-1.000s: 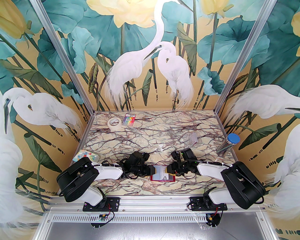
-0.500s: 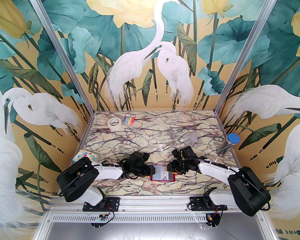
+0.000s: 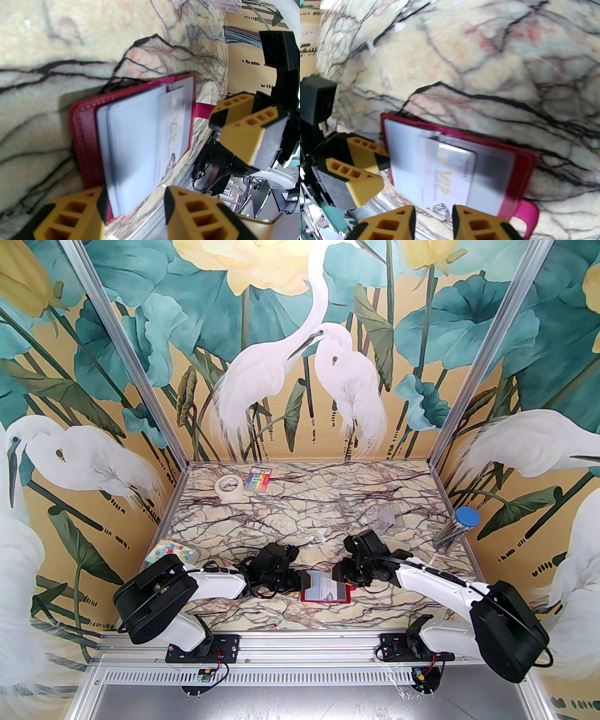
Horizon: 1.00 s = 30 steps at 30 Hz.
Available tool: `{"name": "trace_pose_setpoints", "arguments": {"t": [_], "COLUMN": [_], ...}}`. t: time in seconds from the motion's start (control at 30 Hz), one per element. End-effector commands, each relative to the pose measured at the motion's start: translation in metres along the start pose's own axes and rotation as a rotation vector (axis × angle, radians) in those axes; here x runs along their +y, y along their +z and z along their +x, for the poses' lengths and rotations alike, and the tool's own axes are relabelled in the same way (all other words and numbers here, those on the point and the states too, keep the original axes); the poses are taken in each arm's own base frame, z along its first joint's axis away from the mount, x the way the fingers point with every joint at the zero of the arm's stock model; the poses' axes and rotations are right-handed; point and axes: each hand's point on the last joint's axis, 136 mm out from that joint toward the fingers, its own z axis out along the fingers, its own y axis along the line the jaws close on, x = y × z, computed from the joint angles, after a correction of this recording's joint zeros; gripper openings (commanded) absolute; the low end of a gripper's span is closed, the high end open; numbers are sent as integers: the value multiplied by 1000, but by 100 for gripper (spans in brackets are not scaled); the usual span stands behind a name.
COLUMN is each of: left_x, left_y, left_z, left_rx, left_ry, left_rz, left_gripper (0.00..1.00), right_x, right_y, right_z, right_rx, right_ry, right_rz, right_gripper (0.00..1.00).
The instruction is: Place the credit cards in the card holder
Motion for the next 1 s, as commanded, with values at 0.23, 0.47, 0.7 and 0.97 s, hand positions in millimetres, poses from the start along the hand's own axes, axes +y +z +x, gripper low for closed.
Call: {"name": "trace_pose_setpoints", "arguments": {"t": [0.23,0.47,0.7,0.97], "left_x": [33,34,34,35], "left_y": [6,6,7,7], "left_z": [8,8,8,8], "left_rx": [8,9,8,9], "left_ry": [-22,-23,-23,-23], "left_rz": [-122,-124,-124,-124], "left_gripper": [46,46,46,46], "right_x": [-2,-7,-8,-9], "right_y": [3,11,18,24], "right_z": [-2,0,3,5], "right_rx": [-11,11,33,49], "right_ry": [22,15,2,-7], "right_rz": [72,106,119,140], "right_gripper": [25,28,27,26]}}
